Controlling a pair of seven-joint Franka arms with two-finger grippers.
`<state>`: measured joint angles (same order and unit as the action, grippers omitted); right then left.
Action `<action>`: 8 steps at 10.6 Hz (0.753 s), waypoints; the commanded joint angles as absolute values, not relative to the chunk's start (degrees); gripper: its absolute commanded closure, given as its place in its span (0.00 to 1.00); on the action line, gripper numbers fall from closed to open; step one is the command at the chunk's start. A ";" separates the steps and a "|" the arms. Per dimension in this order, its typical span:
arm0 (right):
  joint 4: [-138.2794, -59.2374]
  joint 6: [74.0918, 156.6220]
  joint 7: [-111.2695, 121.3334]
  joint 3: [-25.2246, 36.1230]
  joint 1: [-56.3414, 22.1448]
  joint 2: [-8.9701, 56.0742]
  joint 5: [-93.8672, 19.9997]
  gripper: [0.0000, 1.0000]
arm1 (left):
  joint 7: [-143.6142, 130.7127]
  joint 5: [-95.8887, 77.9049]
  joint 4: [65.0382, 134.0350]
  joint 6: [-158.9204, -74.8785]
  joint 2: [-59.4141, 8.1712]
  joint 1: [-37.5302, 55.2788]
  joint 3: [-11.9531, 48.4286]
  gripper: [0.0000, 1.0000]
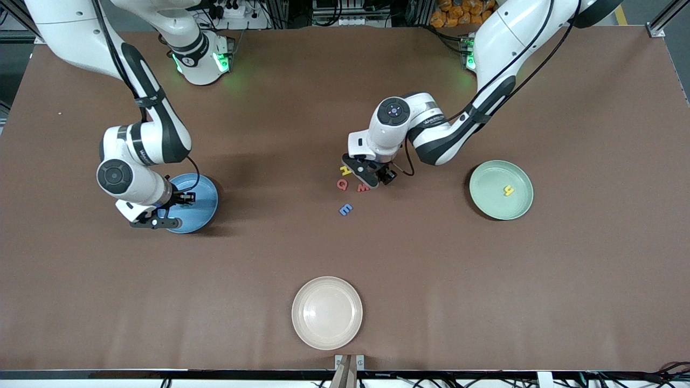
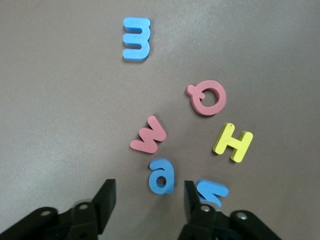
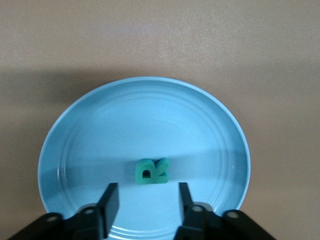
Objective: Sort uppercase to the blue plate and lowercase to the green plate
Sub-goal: 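Grasp the blue a with the left gripper while the right gripper withdraws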
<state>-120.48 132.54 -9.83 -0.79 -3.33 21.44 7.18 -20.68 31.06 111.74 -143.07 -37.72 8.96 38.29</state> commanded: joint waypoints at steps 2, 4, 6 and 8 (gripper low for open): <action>-117.19 121.69 -10.11 -0.70 -3.43 13.46 6.24 0.00 | -21.45 33.05 109.95 -143.44 -39.20 11.42 36.91 0.42; -105.01 109.58 -9.67 -0.96 -3.17 14.15 6.15 0.00 | -21.45 34.62 109.86 -143.44 -40.07 11.43 36.57 0.44; -99.15 106.18 -9.49 -0.97 -3.17 13.54 5.98 0.00 | -21.45 35.33 109.95 -143.52 -40.52 11.86 35.95 0.45; -96.70 105.91 -9.49 -1.58 -2.72 11.62 5.80 0.00 | -21.53 35.33 109.86 -143.79 -40.87 12.48 35.77 0.46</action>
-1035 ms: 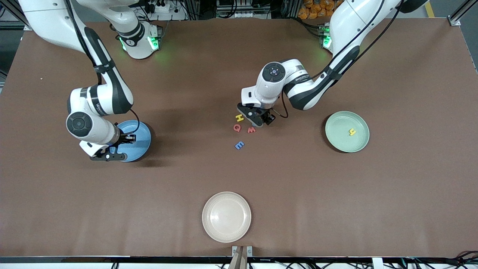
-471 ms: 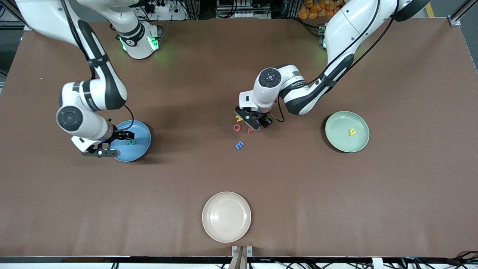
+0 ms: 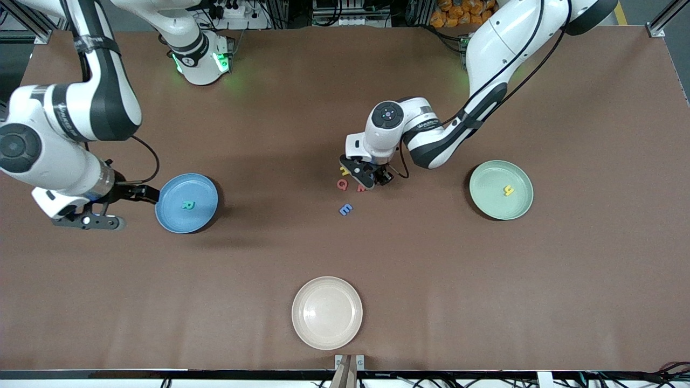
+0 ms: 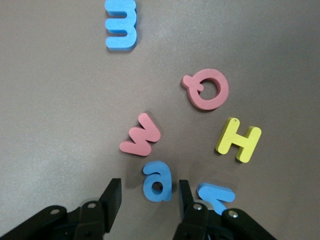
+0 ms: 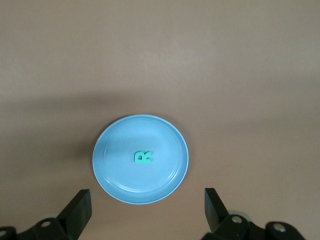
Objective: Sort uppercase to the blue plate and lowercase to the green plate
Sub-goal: 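Grasp the blue a with the left gripper while the right gripper withdraws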
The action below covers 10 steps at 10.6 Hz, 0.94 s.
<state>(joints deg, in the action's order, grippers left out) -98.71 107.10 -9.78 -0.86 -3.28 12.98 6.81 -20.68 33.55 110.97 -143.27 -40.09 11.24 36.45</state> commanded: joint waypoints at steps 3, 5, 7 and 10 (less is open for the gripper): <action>-95.80 105.99 -9.06 -1.49 -3.69 6.00 1.17 0.00 | -23.03 35.68 109.34 -143.79 -41.57 13.01 35.77 0.46; -95.89 105.47 -7.12 -1.32 -3.52 3.17 -1.84 0.00 | -23.03 36.30 109.16 -143.79 -42.19 13.18 35.25 0.47; -95.89 102.16 -6.16 -1.49 -4.56 1.25 -1.67 0.00 | -23.20 37.17 109.16 -143.79 -42.19 13.45 34.89 0.50; -94.13 100.54 -5.98 -1.41 -5.27 0.61 -2.37 0.00 | -23.20 37.79 109.16 -143.79 -42.54 13.45 34.89 0.58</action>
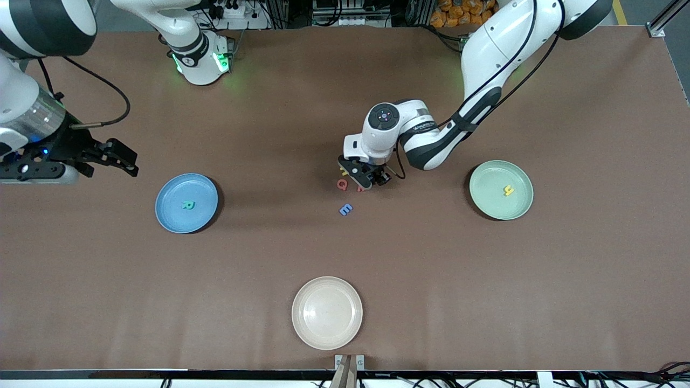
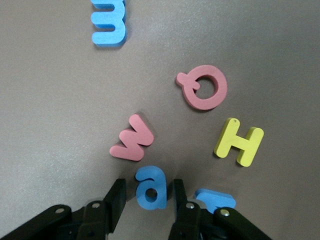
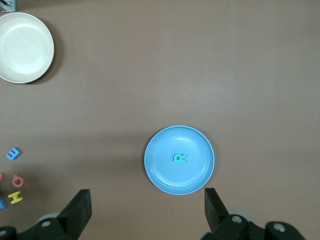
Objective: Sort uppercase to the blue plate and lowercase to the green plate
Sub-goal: 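Grasp the blue a with the left gripper while the right gripper withdraws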
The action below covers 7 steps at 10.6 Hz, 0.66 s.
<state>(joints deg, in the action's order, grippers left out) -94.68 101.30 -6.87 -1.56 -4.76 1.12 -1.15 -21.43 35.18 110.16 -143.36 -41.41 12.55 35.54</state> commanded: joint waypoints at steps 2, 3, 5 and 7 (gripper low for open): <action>-94.13 100.81 -6.07 -1.41 -5.45 0.53 -3.34 0.00 | -23.29 37.88 109.16 -143.79 -42.54 13.54 34.89 0.70; -94.13 100.72 -5.89 -1.49 -5.28 0.53 -3.25 0.00 | -23.29 37.88 109.16 -143.79 -42.54 13.54 34.89 0.76; -94.48 100.03 -5.80 -1.49 -4.92 0.70 -2.38 0.00 | -23.29 37.88 109.16 -143.79 -42.54 13.54 34.89 0.86; -95.53 98.01 -5.63 -1.41 -3.35 0.97 -2.29 0.00 | -23.38 37.88 109.16 -143.70 -42.19 12.84 34.89 0.97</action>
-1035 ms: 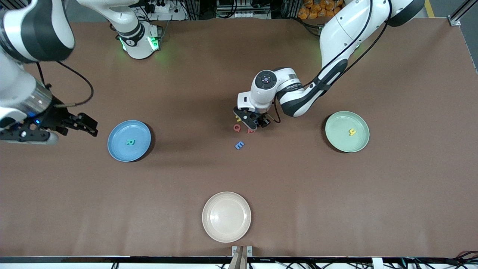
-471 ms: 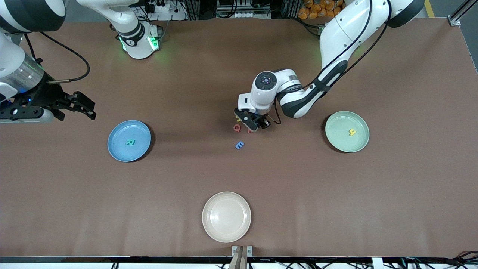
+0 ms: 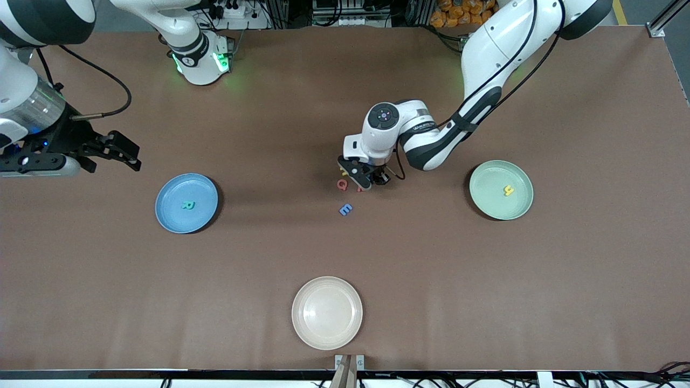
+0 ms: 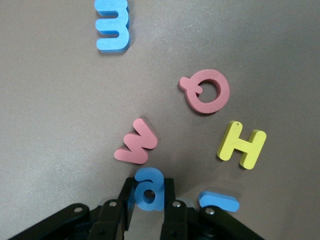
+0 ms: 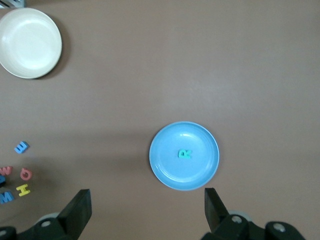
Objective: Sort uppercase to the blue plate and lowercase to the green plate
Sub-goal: 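Grasp the blue a with the left gripper while the right gripper withdraws, then carry the blue a to the green plate and open the left gripper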
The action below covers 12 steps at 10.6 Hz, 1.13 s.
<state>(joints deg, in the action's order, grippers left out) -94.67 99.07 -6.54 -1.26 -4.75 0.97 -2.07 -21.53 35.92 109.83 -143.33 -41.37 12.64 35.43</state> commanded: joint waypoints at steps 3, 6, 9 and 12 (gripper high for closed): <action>-97.03 96.86 -5.54 0.70 -2.99 1.14 -1.85 0.00 | -22.51 37.97 109.86 -137.86 -38.07 8.28 35.07 1.00; -96.68 96.86 -5.62 0.62 -3.34 1.23 -1.93 0.00 | -12.17 33.86 109.95 -123.45 -32.45 -2.68 38.74 1.00; -96.33 97.03 -7.98 0.35 -7.45 1.93 -2.02 0.00 | 1.62 30.16 111.26 -113.92 -27.00 -17.62 44.46 1.00; -94.93 97.73 -19.75 0.26 -17.36 5.35 -2.02 0.00 | 3.96 27.86 116.79 -113.91 -24.70 -26.70 44.82 1.00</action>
<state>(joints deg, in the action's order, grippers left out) -96.61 97.80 -14.96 0.21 -12.96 2.84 -2.08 3.39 29.42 112.53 -113.46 -26.80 -23.55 43.70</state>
